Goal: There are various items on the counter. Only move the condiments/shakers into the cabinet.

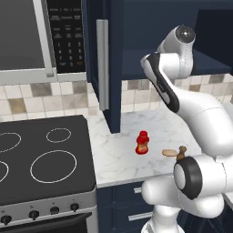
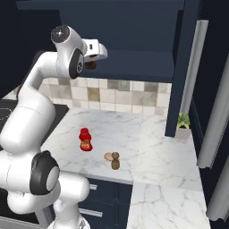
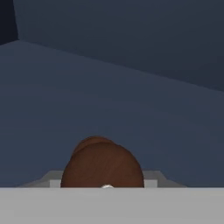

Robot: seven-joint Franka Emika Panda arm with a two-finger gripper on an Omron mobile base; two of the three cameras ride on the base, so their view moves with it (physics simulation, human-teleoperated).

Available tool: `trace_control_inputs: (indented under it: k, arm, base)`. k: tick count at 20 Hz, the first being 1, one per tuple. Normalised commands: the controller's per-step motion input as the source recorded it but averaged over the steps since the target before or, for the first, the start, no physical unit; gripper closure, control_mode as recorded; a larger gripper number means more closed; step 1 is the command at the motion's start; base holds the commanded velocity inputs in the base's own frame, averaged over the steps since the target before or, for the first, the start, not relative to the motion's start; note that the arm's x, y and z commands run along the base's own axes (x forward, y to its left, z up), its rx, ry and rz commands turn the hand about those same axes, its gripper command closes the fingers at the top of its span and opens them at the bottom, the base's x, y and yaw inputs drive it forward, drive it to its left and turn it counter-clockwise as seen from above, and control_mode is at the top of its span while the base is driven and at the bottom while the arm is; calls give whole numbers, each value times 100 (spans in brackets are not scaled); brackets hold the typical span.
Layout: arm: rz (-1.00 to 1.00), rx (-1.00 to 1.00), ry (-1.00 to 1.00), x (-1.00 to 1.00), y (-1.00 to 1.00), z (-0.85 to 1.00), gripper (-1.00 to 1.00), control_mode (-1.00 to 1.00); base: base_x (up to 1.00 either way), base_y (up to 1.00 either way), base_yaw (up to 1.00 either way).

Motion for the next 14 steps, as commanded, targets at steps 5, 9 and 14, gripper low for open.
trace_control_inputs:
  k: [5,9,14]
  arm:
    - [0,2,-3,24,0,-34,-100,-100]
    - [0,12,-13,30,0,-21,-100,-100]
    - [0,11,-18,44,0,-17,-100,-100]
  base:
    - [0,0,0]
    - [0,0,0]
    - [0,0,0]
